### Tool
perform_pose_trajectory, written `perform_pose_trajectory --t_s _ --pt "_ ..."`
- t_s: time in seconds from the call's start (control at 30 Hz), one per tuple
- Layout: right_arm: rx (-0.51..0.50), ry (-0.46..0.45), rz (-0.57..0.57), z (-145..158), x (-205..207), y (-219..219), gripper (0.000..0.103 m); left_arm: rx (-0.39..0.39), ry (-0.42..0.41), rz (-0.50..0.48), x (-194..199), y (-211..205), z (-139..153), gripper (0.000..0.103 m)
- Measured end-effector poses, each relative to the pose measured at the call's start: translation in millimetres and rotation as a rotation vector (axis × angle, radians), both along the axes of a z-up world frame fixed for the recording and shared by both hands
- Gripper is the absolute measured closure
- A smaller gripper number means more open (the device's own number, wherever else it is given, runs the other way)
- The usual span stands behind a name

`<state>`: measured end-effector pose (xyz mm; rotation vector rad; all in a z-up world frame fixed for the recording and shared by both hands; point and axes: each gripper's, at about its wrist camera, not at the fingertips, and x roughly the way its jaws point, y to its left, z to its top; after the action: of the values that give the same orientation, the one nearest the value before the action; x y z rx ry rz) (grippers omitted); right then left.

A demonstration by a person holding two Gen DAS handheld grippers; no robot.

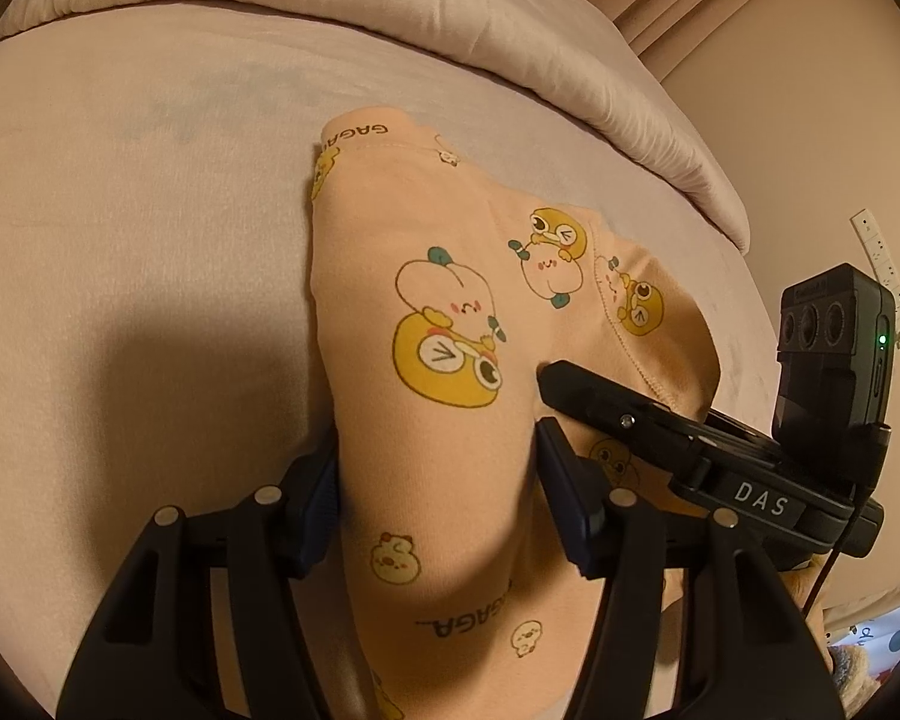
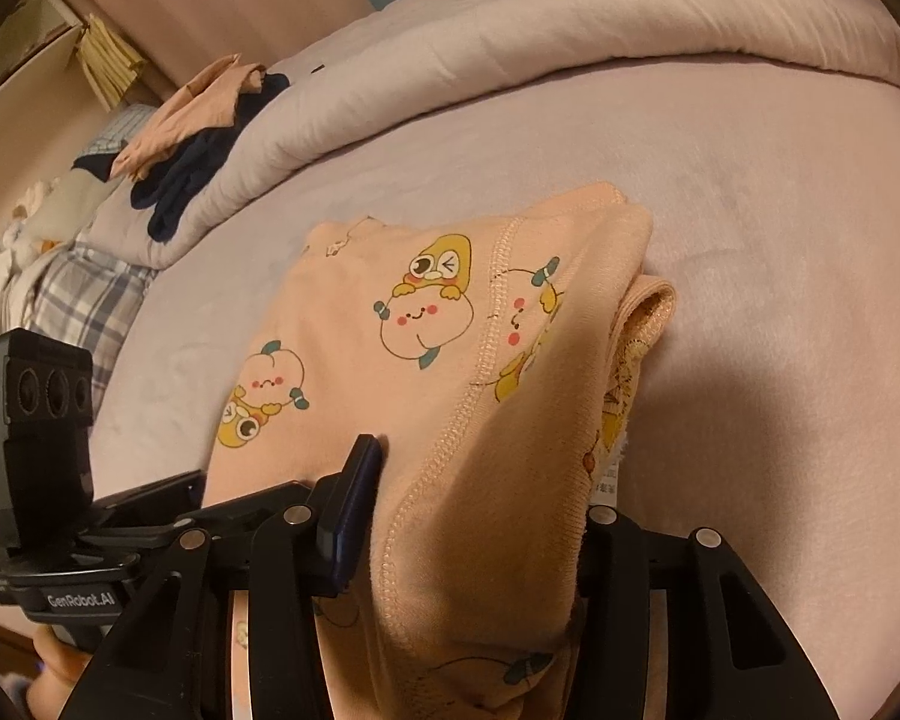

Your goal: Fold small clothes

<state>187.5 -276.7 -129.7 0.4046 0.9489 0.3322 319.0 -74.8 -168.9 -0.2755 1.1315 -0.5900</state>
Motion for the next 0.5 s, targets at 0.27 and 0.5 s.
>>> perform_pose_trajectory --t_s 0.27,0.5 --pt "-0.003 0.0 0.002 0.2 -0.1 -0.1 0.054 0.002 -0.002 0.002 -0.5 -1.4 -0.1 0.043" --pt "-0.025 -0.018 0.008 3.3 -1.7 3.5 0.059 0.012 -0.011 0.008 -2.1 -1.0 0.3 0.046"
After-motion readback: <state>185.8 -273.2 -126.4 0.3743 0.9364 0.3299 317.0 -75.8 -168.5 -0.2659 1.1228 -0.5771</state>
